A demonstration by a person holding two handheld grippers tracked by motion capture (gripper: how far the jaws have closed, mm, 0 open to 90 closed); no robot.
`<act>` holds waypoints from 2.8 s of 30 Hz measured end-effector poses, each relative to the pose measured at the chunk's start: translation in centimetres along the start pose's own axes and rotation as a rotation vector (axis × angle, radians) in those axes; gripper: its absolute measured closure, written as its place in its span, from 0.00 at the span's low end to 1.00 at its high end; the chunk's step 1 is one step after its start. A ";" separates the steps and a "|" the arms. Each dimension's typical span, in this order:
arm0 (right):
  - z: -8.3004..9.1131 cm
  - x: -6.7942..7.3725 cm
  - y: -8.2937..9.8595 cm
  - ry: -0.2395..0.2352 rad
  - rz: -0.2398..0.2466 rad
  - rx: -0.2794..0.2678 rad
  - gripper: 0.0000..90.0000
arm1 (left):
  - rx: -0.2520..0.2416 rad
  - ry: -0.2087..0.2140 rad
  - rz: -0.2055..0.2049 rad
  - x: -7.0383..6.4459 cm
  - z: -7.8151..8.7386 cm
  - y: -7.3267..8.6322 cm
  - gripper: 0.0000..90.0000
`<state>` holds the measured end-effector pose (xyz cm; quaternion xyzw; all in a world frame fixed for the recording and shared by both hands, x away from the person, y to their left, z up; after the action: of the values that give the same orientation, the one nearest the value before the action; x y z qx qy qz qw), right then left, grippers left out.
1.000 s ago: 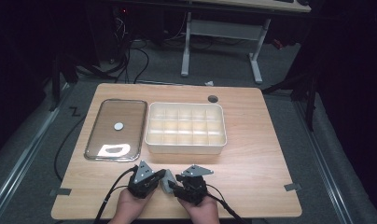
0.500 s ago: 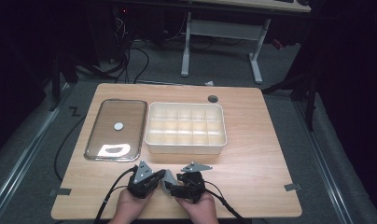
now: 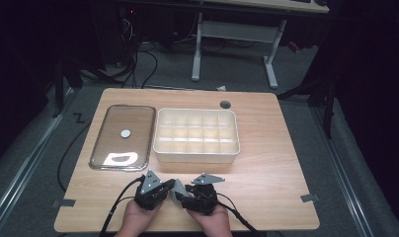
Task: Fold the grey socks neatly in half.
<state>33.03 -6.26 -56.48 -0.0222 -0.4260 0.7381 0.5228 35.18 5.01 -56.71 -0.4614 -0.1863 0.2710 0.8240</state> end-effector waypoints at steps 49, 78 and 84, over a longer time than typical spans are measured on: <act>-0.3 0.2 0.9 -0.035 -0.082 0.136 0.61 | 0.118 0.001 0.085 0.4 0.9 0.6 0.97; 0.6 1.0 1.0 0.007 0.059 0.182 0.79 | 0.084 -0.085 0.014 3.4 4.0 1.8 0.71; 2.3 -0.8 -0.1 0.094 0.069 0.192 0.78 | 0.062 -0.160 0.038 5.6 5.8 2.9 0.62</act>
<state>32.38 -8.26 -55.31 -0.0212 -0.3273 0.7911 0.5163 35.57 13.52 -55.99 -0.4159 -0.2345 0.3282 0.8151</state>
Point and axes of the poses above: each handheld gripper's, and its own axes: z roughly backward along the jaws, y roughly out of its underside, x roughly to its left, the point moved 7 cm from there along -z, roughly forward along the jaws, and after that the axes turned 11 degrees about -z, right-handed, at the moved point
